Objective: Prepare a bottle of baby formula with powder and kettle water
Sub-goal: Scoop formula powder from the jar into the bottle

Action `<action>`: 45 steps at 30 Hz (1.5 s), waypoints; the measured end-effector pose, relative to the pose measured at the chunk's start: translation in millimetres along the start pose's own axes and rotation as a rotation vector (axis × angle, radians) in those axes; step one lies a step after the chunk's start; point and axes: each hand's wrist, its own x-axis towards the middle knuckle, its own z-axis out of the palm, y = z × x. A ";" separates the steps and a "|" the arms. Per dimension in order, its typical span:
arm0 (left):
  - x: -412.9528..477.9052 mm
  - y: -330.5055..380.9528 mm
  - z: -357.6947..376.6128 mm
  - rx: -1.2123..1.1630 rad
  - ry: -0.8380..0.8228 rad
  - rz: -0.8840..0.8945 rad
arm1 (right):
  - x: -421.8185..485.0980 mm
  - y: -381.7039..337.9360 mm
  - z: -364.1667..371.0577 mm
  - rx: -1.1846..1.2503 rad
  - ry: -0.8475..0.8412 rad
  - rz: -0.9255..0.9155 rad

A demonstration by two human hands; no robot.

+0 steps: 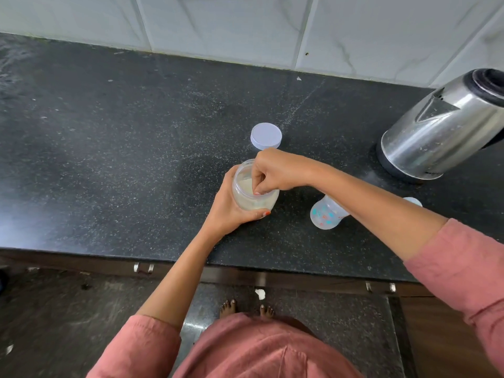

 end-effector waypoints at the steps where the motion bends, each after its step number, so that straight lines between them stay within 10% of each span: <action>1: -0.2 0.3 -0.1 0.003 0.000 0.002 | -0.6 1.3 0.3 0.030 0.011 0.004; 45: -1.4 3.8 0.2 0.032 0.010 -0.011 | -16.7 11.1 -1.3 0.267 0.212 0.071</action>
